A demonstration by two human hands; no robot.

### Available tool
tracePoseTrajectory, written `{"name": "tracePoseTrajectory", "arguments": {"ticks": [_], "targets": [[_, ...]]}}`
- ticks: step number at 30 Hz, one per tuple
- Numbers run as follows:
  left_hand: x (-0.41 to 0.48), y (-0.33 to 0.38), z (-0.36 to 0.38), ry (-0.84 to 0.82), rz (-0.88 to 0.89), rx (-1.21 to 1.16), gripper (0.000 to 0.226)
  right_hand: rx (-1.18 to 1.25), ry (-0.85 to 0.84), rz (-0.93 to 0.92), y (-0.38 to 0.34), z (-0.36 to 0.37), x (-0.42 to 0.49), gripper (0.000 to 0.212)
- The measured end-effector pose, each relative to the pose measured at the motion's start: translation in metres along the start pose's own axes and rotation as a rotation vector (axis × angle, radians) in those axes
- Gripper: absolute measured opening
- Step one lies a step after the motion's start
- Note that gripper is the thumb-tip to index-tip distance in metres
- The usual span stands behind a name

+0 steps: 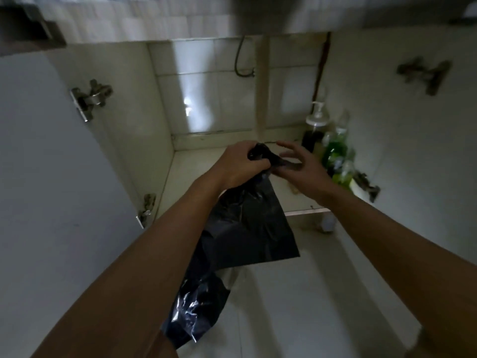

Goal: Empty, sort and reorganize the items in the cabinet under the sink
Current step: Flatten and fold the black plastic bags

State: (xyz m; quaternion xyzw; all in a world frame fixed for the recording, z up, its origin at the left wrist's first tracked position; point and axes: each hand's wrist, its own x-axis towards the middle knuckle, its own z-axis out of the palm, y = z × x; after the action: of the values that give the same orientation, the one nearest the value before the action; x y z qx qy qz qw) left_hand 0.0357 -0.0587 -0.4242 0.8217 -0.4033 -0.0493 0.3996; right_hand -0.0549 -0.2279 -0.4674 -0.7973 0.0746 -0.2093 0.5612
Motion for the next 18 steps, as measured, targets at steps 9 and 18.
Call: {"name": "tracePoseTrajectory", "arguments": {"ticks": [9,18], "targets": [[0.029,0.027,0.008,-0.127,-0.133,0.303,0.023,-0.086,0.379,-0.004,-0.007,-0.084,-0.019,0.02],[0.064,0.029,0.005,-0.27,-0.162,0.491,0.047,-0.28,0.505,0.04,-0.009,-0.135,-0.04,0.018]]}}
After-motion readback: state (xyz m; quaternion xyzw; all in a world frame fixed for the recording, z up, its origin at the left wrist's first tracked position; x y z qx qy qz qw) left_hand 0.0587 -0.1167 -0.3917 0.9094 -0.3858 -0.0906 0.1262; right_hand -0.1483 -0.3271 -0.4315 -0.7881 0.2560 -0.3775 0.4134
